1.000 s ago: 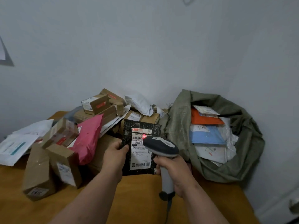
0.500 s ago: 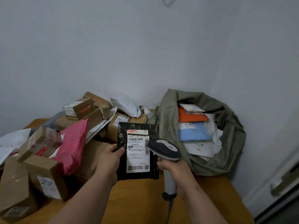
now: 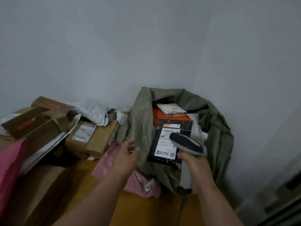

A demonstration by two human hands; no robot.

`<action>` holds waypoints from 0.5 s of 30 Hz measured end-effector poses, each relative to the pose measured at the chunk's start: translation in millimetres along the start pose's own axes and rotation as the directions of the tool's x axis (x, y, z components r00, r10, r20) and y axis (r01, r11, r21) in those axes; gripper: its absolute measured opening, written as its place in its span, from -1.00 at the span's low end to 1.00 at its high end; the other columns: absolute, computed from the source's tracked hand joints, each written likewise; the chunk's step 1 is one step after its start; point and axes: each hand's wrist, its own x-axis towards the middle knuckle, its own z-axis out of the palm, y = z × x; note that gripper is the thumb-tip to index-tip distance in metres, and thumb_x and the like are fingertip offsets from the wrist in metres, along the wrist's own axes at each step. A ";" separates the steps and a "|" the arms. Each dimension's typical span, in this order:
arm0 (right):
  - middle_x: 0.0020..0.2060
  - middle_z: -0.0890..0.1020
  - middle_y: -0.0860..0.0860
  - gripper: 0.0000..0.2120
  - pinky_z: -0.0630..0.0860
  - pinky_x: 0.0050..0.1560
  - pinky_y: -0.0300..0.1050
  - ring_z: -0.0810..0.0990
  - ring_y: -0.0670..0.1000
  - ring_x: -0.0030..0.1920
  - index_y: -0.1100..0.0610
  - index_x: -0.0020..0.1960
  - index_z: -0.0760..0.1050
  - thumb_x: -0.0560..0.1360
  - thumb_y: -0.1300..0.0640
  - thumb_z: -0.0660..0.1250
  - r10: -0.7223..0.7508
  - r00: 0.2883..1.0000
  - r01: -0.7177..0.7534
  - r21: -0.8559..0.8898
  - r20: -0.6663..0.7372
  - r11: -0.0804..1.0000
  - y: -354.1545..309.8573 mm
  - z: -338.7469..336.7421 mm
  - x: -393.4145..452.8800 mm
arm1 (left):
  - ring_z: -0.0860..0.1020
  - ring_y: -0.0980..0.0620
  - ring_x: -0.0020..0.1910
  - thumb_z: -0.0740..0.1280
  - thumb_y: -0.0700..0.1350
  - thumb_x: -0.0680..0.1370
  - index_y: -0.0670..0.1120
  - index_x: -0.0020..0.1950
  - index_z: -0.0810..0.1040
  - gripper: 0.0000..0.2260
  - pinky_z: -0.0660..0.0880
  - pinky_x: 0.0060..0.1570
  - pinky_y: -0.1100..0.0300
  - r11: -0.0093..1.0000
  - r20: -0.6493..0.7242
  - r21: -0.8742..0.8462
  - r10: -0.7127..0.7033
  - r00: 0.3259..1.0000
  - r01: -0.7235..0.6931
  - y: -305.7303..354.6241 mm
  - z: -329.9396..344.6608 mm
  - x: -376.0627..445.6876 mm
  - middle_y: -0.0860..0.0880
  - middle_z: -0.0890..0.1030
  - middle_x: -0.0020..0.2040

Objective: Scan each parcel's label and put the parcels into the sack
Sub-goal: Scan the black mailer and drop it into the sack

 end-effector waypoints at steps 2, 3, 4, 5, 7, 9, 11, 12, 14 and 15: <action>-0.15 0.71 0.05 -0.84 0.60 -0.11 0.00 0.67 0.11 -0.11 0.05 -0.03 0.63 0.44 0.24 0.49 -0.019 0.999 0.020 0.014 -0.031 1.000 -11.2 -7.4 39.6 | 0.42 -0.06 0.38 0.32 -0.04 0.63 0.02 0.34 0.55 -0.72 0.40 0.33 0.01 0.964 0.016 0.249 0.089 0.996 -0.090 -1.1 32.6 34.5 -0.09 0.42 0.40; -0.14 0.72 0.03 -0.84 0.62 -0.08 0.01 0.68 0.09 -0.09 0.03 -0.06 0.62 0.44 0.25 0.49 -0.024 0.999 0.024 0.012 -0.040 1.000 -15.9 -9.0 58.3 | 0.31 -0.13 0.47 0.32 0.00 0.62 0.05 0.34 0.57 -0.71 0.29 0.44 -0.03 0.917 0.042 0.383 0.107 0.993 -0.115 -0.1 48.8 52.3 -0.14 0.33 0.49; -0.16 0.73 0.01 -0.84 0.63 -0.04 0.03 0.68 0.08 -0.09 0.02 -0.08 0.63 0.43 0.25 0.49 -0.025 0.999 0.025 -0.004 -0.039 1.000 -20.7 -9.2 75.6 | 0.19 -0.15 0.54 0.31 0.06 0.62 0.13 0.36 0.55 -0.70 0.18 0.50 -0.07 0.854 0.087 0.508 0.081 0.993 -0.114 0.4 62.8 69.6 -0.14 0.19 0.57; -0.19 0.74 0.00 -0.84 0.64 -0.01 0.05 0.69 0.08 -0.09 0.01 -0.11 0.64 0.43 0.25 0.49 -0.026 0.999 0.025 -0.033 -0.021 0.999 -24.9 -8.0 92.4 | 0.07 -0.17 0.58 0.27 0.13 0.62 0.24 0.38 0.50 -0.68 0.10 0.53 -0.12 0.777 0.136 0.621 0.027 0.990 -0.107 1.4 73.8 86.3 -0.08 0.05 0.62; -0.28 0.74 -0.05 -0.87 0.65 -0.08 0.01 0.72 0.05 -0.15 0.01 -0.18 0.67 0.43 0.23 0.48 -0.029 0.999 0.034 -0.101 0.044 0.994 -33.0 -1.8 124.5 | -0.06 -0.19 0.59 0.20 0.20 0.61 0.38 0.43 0.35 -0.62 0.03 0.51 -0.21 0.621 0.179 0.781 -0.124 0.976 -0.064 2.7 87.5 116.0 0.07 -0.13 0.63; -0.32 0.73 -0.09 -0.88 0.61 -0.19 -0.04 0.71 0.00 -0.21 0.00 -0.23 0.67 0.43 0.20 0.46 -0.035 0.993 0.054 -0.167 0.115 0.984 -40.1 9.8 151.9 | 0.00 -0.18 0.57 0.17 0.14 0.63 0.25 0.52 0.24 -0.55 0.10 0.48 -0.21 0.548 0.115 0.836 -0.185 0.976 0.005 1.8 85.9 138.0 0.07 -0.11 0.64; -0.33 0.72 -0.06 -0.87 0.64 -0.15 0.07 0.70 0.02 -0.22 0.01 -0.28 0.68 0.41 0.19 0.46 -0.052 0.984 0.085 -0.192 0.173 0.978 -44.0 26.5 176.2 | 0.15 -0.16 0.55 0.16 0.05 0.66 -0.01 0.59 0.17 -0.49 0.19 0.48 -0.13 0.630 -0.016 0.774 -0.086 0.996 0.067 4.5 72.3 151.9 -0.07 0.05 0.63; -0.34 0.72 -0.05 -0.86 0.64 -0.09 0.11 0.71 0.02 -0.23 0.00 -0.29 0.69 0.41 0.20 0.47 -0.056 0.979 0.092 -0.180 0.197 0.979 -44.3 37.2 187.1 | 0.20 -0.15 0.54 0.19 0.01 0.66 -0.10 0.60 0.18 -0.48 0.23 0.48 -0.08 0.727 -0.110 0.683 0.004 0.994 0.073 8.1 63.5 156.1 -0.13 0.12 0.61; -0.31 0.74 -0.02 -0.88 0.64 -0.01 0.15 0.73 0.02 -0.21 0.02 -0.25 0.68 0.42 0.21 0.49 -0.025 0.968 0.059 -0.128 0.251 0.990 -41.1 63.5 204.7 | 0.26 -0.08 0.52 0.23 -0.02 0.66 -0.11 0.61 0.18 -0.46 0.28 0.46 0.01 0.868 -0.295 0.497 0.177 0.939 -0.008 18.8 48.2 157.2 -0.12 0.22 0.58; -0.26 0.75 0.01 -0.92 0.63 0.03 0.17 0.74 0.06 -0.16 0.04 -0.19 0.68 0.42 0.21 0.49 0.006 0.959 0.021 -0.093 0.285 0.995 -38.1 78.3 210.9 | 0.28 -0.01 0.50 0.23 -0.02 0.65 -0.09 0.60 0.20 -0.46 0.31 0.43 0.07 0.885 -0.349 0.461 0.252 0.903 -0.069 26.2 43.4 155.5 -0.08 0.26 0.57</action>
